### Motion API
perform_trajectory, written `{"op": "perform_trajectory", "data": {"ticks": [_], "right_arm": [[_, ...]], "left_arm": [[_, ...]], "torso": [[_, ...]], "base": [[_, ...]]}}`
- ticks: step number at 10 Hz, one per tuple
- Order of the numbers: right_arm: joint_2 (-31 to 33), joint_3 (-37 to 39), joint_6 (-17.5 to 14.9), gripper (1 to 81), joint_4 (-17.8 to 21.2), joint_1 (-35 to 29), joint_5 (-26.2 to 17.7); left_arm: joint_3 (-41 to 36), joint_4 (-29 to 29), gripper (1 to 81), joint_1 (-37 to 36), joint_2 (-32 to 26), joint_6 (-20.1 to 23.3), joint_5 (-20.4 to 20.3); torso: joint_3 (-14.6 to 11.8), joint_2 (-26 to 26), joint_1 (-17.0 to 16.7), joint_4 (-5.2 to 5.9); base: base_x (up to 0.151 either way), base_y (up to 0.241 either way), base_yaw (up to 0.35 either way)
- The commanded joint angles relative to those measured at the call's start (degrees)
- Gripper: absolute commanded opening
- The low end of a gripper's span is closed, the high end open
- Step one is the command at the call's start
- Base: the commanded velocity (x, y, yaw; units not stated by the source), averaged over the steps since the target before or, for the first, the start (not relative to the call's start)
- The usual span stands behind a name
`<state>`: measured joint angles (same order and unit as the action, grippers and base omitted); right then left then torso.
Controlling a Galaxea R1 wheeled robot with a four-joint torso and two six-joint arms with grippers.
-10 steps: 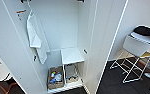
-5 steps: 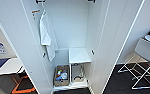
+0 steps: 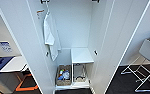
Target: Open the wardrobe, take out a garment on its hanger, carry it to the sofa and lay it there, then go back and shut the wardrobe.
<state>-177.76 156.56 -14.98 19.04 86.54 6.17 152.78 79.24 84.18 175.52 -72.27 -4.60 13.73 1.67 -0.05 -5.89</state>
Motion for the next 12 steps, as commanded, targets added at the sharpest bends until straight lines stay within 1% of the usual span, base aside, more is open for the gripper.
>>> {"op": "perform_trajectory", "data": {"ticks": [1,4,5,12], "right_arm": [[-0.34,-0.04,-0.05,81.1,-0.40,-1.23,-3.97],[-0.07,0.40,-0.05,81.1,-0.32,-1.23,-3.89],[-0.07,0.93,-0.05,81.1,-0.32,-1.15,-3.97],[0.37,1.45,-0.05,81.1,-0.15,-1.23,-3.80]], "left_arm": [[-0.38,-0.40,81.1,-1.51,0.36,0.11,1.52],[-0.38,-0.40,81.1,-1.42,0.36,0.02,1.43],[-0.38,-0.49,81.1,-1.42,0.27,0.02,1.43],[-0.56,-0.31,81.1,-1.42,-0.08,-0.07,1.26]], "torso": [[0.00,0.00,0.05,0.00],[-0.02,0.00,0.05,0.00],[-0.02,0.00,0.05,0.00],[-0.06,0.09,0.08,0.00]], "base": [[0.000,0.000,0.000],[0.000,0.000,0.000],[0.068,0.000,0.000],[0.105,0.000,0.000]]}}
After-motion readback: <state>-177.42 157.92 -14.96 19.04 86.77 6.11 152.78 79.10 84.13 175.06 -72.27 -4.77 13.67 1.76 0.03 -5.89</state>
